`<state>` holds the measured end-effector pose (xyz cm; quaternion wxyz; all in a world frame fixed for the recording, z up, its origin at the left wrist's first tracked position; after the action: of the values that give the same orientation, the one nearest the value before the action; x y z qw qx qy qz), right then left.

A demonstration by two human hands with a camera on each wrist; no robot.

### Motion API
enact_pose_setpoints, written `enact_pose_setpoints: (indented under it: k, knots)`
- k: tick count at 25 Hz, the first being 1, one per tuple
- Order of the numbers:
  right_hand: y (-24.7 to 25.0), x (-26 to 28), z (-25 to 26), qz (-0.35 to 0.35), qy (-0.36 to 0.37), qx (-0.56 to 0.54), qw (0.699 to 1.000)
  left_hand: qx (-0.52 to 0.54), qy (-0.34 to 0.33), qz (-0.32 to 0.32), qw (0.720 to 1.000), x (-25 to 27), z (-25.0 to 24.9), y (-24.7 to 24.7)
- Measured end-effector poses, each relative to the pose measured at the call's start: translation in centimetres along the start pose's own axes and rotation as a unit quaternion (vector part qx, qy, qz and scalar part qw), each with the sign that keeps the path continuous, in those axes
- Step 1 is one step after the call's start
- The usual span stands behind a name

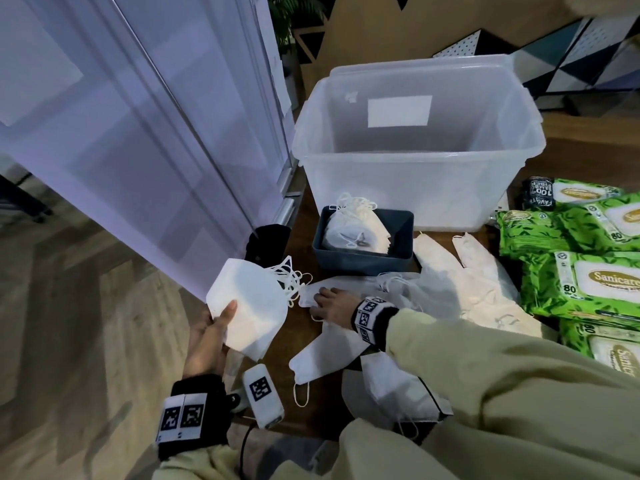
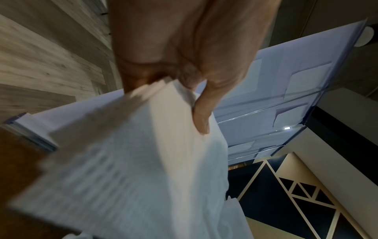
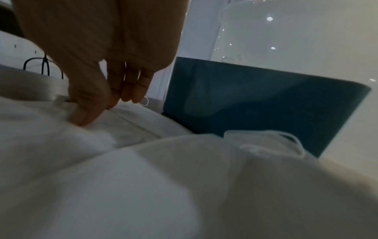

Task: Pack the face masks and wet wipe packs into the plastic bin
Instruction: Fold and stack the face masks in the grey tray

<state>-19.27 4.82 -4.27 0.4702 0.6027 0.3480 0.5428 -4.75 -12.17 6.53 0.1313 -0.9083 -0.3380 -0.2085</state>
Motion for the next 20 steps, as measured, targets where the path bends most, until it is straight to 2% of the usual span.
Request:
enact_pose_setpoints:
  k: [3, 5, 7, 9, 10, 12, 15, 18, 20]
  knots:
    - [1.2, -0.8, -1.6, 0.075, 0.021, 0.039, 0.996, -0.003, 0.003, 0.005, 1.000, 0.5, 0.4, 0.6]
    - [2.5, -0.3, -2.6, 0.071, 0.012, 0.003, 0.997, -0.005, 0.007, -0.005, 1.000, 0.6, 0.5, 1.3]
    - [3.9, 1.2, -3.6, -0.020, 0.001, -0.102, 0.995, -0.007, 0.010, -0.013, 1.000, 0.4, 0.7, 1.9]
    - [4.9, 3.4, -4.6, -0.135, -0.022, -0.223, 0.965, -0.009, 0.013, -0.012, 1.000, 0.0, 0.9, 2.2]
    - [5.1, 4.8, -5.0, -0.172, -0.047, -0.282, 0.943, -0.012, 0.016, -0.010, 1.000, -0.1, 0.9, 2.1]
    - [5.7, 7.2, -5.7, -0.188, -0.110, -0.399, 0.891, -0.016, 0.020, -0.003, 1.000, -0.5, 0.9, 1.4]
    - [5.6, 10.6, -6.0, -0.207, -0.165, -0.572, 0.777, -0.023, 0.036, 0.012, 0.999, -1.3, 1.4, 0.0]
    - [4.5, 13.0, -5.9, -0.239, -0.194, -0.651, 0.694, -0.025, 0.055, 0.015, 0.998, -2.1, 2.3, -1.3]
    - [3.5, 13.6, -5.3, -0.283, -0.224, -0.694, 0.624, -0.026, 0.059, 0.033, 0.997, -2.3, 3.0, -2.4]
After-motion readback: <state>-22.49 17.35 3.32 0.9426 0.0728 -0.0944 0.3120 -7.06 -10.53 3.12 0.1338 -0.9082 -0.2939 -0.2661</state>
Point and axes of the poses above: each hand's wrist, its own x-axis away from the middle knuckle, its own y-axis out of the back of the hand, z = x × y, the point moved 1 cm from there along -x, towards the middle knuckle, and after that the axes turned 9 degrees about y, right-handed, at the moved point
